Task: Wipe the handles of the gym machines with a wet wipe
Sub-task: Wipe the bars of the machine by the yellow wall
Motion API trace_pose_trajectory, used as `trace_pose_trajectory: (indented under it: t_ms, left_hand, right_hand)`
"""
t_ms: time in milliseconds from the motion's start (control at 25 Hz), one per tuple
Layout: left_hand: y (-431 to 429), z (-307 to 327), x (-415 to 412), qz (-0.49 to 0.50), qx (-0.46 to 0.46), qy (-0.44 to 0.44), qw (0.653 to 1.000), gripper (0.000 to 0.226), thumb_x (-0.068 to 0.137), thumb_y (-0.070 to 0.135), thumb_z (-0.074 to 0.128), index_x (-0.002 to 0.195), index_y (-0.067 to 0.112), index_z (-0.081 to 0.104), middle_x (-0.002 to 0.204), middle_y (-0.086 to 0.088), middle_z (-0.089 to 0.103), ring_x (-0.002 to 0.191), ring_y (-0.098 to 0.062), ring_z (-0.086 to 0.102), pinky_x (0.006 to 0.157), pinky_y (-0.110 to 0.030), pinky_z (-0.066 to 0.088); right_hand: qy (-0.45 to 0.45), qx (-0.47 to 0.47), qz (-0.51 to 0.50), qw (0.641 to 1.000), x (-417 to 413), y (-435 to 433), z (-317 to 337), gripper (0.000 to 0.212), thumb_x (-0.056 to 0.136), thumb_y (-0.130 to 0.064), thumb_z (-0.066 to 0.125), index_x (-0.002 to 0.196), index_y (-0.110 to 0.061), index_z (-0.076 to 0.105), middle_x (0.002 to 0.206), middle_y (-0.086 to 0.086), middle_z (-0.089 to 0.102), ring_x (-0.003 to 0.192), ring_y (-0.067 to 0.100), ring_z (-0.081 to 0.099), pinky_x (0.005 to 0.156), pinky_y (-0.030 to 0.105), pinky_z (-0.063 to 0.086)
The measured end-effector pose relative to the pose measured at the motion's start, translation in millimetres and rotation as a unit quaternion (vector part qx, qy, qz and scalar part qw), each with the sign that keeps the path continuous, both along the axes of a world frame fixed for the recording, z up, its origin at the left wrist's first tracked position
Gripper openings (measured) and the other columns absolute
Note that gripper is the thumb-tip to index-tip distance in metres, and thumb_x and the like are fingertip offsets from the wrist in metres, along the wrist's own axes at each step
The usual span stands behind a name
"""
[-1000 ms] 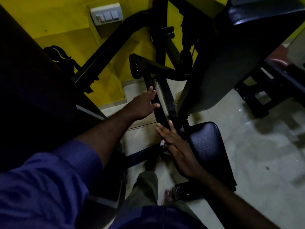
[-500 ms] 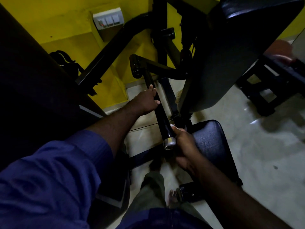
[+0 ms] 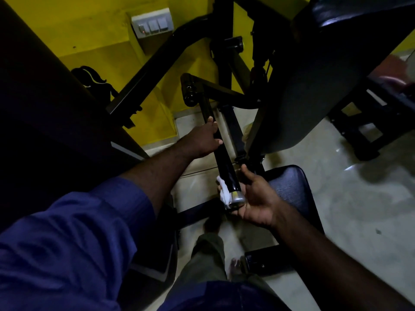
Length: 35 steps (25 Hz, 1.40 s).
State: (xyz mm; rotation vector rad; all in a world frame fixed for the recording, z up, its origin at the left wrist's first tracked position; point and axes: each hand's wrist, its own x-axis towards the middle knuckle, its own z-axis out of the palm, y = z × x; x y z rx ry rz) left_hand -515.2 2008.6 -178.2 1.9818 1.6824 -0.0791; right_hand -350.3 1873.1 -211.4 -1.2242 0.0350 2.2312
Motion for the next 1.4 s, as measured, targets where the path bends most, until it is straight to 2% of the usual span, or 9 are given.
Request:
trace_pose_trajectory:
  t_ms: [200, 400, 560, 680, 800, 920, 1080, 1280, 1400]
  left_hand:
    - [5, -4, -7, -0.009, 0.009, 0.004, 1.000, 0.076, 0.100, 0.037, 0.064, 0.163, 0.016, 0.026, 0.174, -0.001, 0.007, 0.154, -0.030, 0.028, 0.121, -0.045, 0.032]
    - [13, -12, -13, -0.029, 0.017, 0.041, 0.999, 0.084, 0.098, 0.050, 0.062, 0.164, 0.018, 0.023, 0.174, -0.001, 0.010, 0.158, -0.027, 0.015, 0.123, -0.050, 0.027]
    - [9, -12, -25, -0.020, 0.004, -0.058, 0.998, 0.074, 0.099, 0.048, 0.063, 0.162, 0.024, 0.031, 0.173, 0.003, 0.013, 0.160, -0.026, 0.008, 0.126, -0.045, 0.020]
    - [2, -20, -42, 0.162, 0.048, -0.293, 0.941, 0.052, 0.096, 0.042, 0.070, 0.146, 0.030, 0.059, 0.160, -0.002, 0.045, 0.152, -0.019, 0.034, 0.116, -0.026, 0.034]
    - [-19, -35, -49, 0.376, 0.046, -0.461, 0.802, 0.035, 0.096, 0.032, 0.071, 0.129, 0.021, 0.071, 0.127, 0.004, 0.072, 0.124, -0.012, 0.064, 0.101, -0.026, 0.048]
    - [-54, -57, -47, 0.463, -0.025, -0.508, 0.726, 0.014, 0.100, 0.030, 0.066, 0.109, 0.022, 0.074, 0.101, 0.006, 0.073, 0.104, -0.017, 0.068, 0.088, -0.035, 0.051]
    - [-85, -77, -37, 0.518, -0.097, -0.528, 0.666, 0.025, 0.100, 0.042, 0.062, 0.107, 0.020, 0.074, 0.106, 0.004, 0.076, 0.099, -0.021, 0.070, 0.081, -0.035, 0.051]
    - [-100, -67, -23, 0.563, -0.085, -0.487, 0.662, 0.040, 0.104, 0.054, 0.049, 0.100, 0.021, 0.071, 0.106, -0.006, 0.072, 0.098, -0.021, 0.066, 0.084, -0.034, 0.048]
    - [-118, -63, -19, 0.581, -0.105, -0.513, 0.623, 0.046, 0.106, 0.053, 0.043, 0.111, 0.016, 0.069, 0.111, -0.007, 0.069, 0.105, -0.023, 0.064, 0.082, -0.031, 0.047]
  right_hand:
    - [-0.027, 0.038, 0.067, 0.997, 15, 3, 3, 0.075, 0.094, -0.067, 0.054, 0.123, 0.001, 0.067, 0.128, 0.022, 0.066, 0.122, 0.042, 0.062, 0.113, 0.056, 0.042]
    - [-0.091, 0.045, 0.116, 0.988, 4, 34, 14, 0.063, 0.094, -0.058, 0.060, 0.121, -0.002, 0.068, 0.118, 0.020, 0.066, 0.111, 0.038, 0.064, 0.105, 0.054, 0.048]
    - [-0.193, 0.133, 0.040, 0.971, 10, -13, 6, 0.040, 0.102, -0.023, 0.059, 0.136, -0.004, 0.064, 0.120, 0.011, 0.074, 0.088, 0.013, 0.073, 0.070, 0.024, 0.061]
    - [-0.421, 0.365, 0.048, 0.829, -5, -30, 3, 0.031, 0.104, -0.016, 0.058, 0.132, -0.026, 0.069, 0.120, -0.007, 0.075, 0.089, -0.008, 0.069, 0.076, 0.010, 0.054]
    - [-0.434, 0.513, 0.112, 0.732, -8, -8, -7, 0.039, 0.102, -0.005, 0.060, 0.135, -0.025, 0.067, 0.146, -0.014, 0.059, 0.139, 0.005, 0.051, 0.119, 0.034, 0.040]
    - [-0.353, 0.658, 0.302, 0.592, 24, 8, -9, 0.060, 0.096, 0.012, 0.055, 0.145, -0.023, 0.057, 0.162, -0.008, 0.042, 0.152, 0.018, 0.036, 0.120, 0.056, 0.037]
    - [-0.285, 0.815, 0.430, 0.264, 38, 55, 21, 0.042, 0.113, -0.018, 0.033, 0.153, -0.019, 0.044, 0.166, -0.008, 0.032, 0.152, 0.004, 0.030, 0.120, 0.025, 0.035]
    - [-0.380, 0.758, 0.515, 0.128, -20, 161, 25, 0.040, 0.105, -0.025, 0.039, 0.110, 0.000, 0.070, 0.117, 0.021, 0.067, 0.126, 0.039, 0.056, 0.120, 0.047, 0.035]
    - [-0.342, 0.751, 0.537, 0.174, -23, 115, 30, 0.057, 0.103, -0.032, 0.029, 0.101, 0.009, 0.069, 0.108, 0.028, 0.068, 0.110, 0.046, 0.062, 0.109, 0.048, 0.041]
